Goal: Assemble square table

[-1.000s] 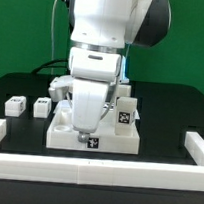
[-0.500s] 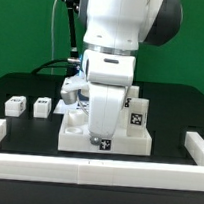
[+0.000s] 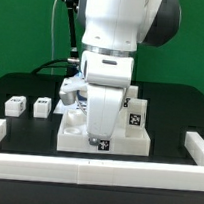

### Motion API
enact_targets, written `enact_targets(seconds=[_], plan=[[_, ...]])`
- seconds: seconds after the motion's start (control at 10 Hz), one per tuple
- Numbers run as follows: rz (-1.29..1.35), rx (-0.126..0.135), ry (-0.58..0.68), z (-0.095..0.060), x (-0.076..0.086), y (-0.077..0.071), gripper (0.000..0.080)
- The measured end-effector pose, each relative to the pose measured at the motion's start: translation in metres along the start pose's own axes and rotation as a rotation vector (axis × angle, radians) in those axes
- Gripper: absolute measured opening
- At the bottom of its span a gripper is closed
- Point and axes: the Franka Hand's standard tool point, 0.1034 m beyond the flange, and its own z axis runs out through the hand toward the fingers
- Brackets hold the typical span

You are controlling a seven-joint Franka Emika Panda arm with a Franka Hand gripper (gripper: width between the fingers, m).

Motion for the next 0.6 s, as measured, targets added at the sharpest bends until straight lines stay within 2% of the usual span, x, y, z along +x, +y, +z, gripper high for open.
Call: enact_targets(seconds=[0.2,0.4,0.5,0.6], plan=[[-0.137,0.003,-0.014,-0.004,0.012,0.005,0.006],[-0.311,0.028,-0.028,-0.006,0.027,0.01,0.006],[-0.389,0.032,-0.033,-0.006,0.033,0.011,0.006],[-0.441,0.034,-0.032,-0.005,0.029,0.01,0.006]])
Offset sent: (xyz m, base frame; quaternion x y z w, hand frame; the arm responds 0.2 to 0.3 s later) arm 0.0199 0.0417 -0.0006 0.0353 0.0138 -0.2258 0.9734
